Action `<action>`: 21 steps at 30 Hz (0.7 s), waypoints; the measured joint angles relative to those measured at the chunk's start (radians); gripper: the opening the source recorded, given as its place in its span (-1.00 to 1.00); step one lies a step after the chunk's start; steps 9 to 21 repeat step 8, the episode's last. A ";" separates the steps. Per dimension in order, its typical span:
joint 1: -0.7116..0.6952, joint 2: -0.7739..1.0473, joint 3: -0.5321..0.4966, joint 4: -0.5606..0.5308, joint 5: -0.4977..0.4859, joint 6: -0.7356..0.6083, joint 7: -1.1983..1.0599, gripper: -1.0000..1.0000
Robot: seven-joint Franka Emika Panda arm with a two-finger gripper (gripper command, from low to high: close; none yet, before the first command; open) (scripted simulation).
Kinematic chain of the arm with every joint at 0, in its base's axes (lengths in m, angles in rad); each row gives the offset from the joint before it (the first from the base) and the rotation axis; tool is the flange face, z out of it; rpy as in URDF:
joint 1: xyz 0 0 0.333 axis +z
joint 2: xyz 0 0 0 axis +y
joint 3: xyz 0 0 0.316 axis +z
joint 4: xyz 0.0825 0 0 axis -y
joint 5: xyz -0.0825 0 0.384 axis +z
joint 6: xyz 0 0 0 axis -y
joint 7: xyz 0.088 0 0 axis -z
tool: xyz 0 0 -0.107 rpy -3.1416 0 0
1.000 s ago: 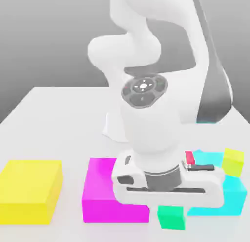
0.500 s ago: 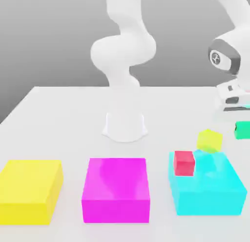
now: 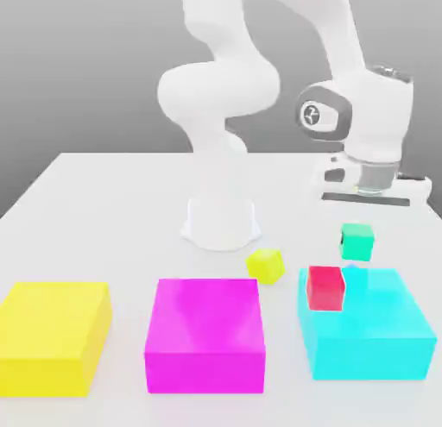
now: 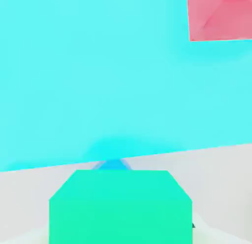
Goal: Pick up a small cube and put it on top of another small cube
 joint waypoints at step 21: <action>-0.017 0.146 -0.006 0.009 -0.149 0.134 0.103 -1.00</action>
